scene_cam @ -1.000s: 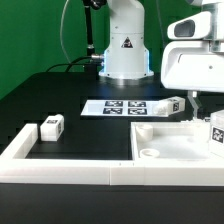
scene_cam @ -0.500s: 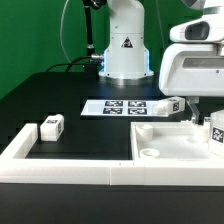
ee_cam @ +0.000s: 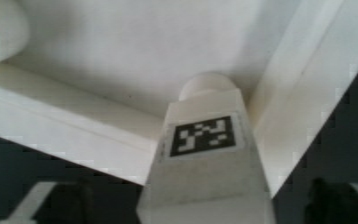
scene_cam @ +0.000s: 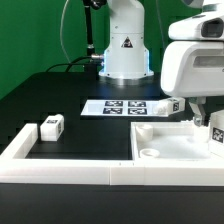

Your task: Assemble one leg

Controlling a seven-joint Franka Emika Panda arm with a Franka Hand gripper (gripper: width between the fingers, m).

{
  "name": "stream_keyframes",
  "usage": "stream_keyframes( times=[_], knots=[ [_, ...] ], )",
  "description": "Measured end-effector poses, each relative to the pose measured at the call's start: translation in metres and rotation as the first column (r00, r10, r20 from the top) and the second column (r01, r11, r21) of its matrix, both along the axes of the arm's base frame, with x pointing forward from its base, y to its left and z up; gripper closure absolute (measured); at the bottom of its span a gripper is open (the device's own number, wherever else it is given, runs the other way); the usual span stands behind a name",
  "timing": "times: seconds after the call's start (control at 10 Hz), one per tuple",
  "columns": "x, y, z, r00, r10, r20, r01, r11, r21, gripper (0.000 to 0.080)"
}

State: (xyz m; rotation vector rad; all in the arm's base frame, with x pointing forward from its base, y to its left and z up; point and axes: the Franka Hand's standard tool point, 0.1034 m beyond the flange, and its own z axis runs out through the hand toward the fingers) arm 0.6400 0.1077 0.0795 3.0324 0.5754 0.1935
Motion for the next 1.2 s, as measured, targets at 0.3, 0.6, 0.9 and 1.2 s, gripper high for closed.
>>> stream_keyframes(
  times=[0.3,0.6,0.9,1.2],
  knots=[
    [-0.0001,0.0003,-0.0005,0.999,-0.035,0.0,0.035,0.999,0.005,0.051],
    [-0.0003,0.0003,-0.0009,0.978,-0.208,0.001,0.208,0.978,0.03,0.051],
    [-0.0013,0.0005,-0.0022,0.797,-0.603,-0.032,0.603,0.792,0.1,0.051],
    [0.0018,-0.0014,-0.0032,0.537,-0.84,-0.074,0.841,0.525,0.131,0.051]
  ],
)
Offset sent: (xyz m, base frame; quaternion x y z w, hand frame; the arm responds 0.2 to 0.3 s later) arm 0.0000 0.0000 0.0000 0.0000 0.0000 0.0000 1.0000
